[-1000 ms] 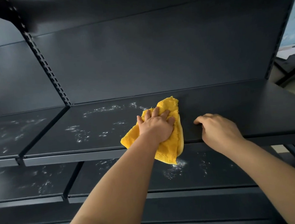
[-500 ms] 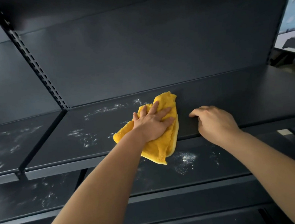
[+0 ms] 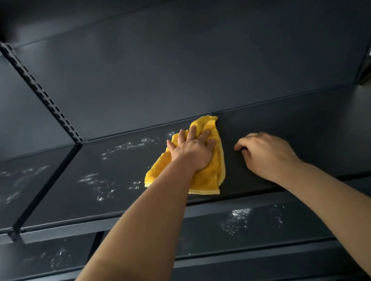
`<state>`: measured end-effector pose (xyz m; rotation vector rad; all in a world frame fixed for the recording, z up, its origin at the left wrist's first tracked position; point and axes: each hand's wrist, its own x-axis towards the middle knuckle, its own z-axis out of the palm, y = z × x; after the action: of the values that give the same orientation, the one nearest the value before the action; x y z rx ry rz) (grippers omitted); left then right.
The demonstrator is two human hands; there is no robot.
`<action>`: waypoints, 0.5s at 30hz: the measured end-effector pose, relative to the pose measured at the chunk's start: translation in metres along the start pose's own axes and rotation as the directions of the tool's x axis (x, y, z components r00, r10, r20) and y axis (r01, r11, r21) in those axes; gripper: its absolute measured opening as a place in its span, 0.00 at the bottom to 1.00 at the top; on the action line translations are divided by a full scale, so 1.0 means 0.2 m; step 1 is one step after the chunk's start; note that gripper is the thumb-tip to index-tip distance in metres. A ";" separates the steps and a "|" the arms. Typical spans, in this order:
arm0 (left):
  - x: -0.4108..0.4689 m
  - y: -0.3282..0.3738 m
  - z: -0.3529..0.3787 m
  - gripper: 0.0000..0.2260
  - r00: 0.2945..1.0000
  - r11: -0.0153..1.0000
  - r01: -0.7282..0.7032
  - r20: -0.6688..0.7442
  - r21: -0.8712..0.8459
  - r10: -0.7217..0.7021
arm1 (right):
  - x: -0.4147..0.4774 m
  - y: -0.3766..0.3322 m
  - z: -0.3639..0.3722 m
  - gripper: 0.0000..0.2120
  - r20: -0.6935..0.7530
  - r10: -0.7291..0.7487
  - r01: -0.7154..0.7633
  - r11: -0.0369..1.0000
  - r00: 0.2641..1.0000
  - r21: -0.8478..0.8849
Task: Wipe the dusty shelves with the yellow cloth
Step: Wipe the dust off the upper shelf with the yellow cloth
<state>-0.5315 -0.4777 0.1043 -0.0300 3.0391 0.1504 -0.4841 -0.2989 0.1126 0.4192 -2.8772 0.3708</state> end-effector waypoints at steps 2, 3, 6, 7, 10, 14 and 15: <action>0.05 0.00 0.00 0.25 1.000 1.000 0.026 -0.002 -0.010 -0.026 | 0.05 0.01 -0.01 0.16 0.046 -0.017 0.017 1.000 0.999 0.003; 0.08 0.00 0.00 0.25 0.999 0.999 0.039 -0.003 -0.017 -0.039 | 0.07 0.01 -0.01 0.16 0.064 -0.025 0.025 1.000 0.998 0.002; 0.13 0.00 -0.01 0.25 0.997 0.996 0.080 -0.013 -0.034 -0.081 | 0.13 0.00 0.00 0.17 0.083 -0.047 0.048 0.999 0.995 -0.009; 0.14 0.00 -0.01 0.25 0.996 0.995 0.091 -0.016 -0.037 -0.091 | 0.14 -0.01 0.01 0.17 0.085 -0.056 0.057 0.998 0.995 -0.010; 0.15 -0.02 -0.01 0.26 0.995 0.994 0.101 -0.024 -0.039 -0.102 | 0.16 -0.06 0.03 0.16 0.104 -0.075 0.076 0.997 0.992 -0.007; 0.15 -0.06 -0.02 0.26 0.993 0.993 0.111 -0.030 -0.044 -0.112 | 0.18 -0.11 0.06 0.15 0.074 -0.084 0.086 0.996 0.994 -0.023; 0.15 -0.08 -0.02 0.26 0.993 0.992 0.115 -0.035 -0.045 -0.117 | 0.18 -0.12 0.07 0.15 0.054 -0.094 0.095 0.995 0.994 -0.025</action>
<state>-0.5618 -0.4946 0.1036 -0.2147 3.0605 0.2077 -0.5128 -0.3351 0.1132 0.5664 -2.8964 0.3078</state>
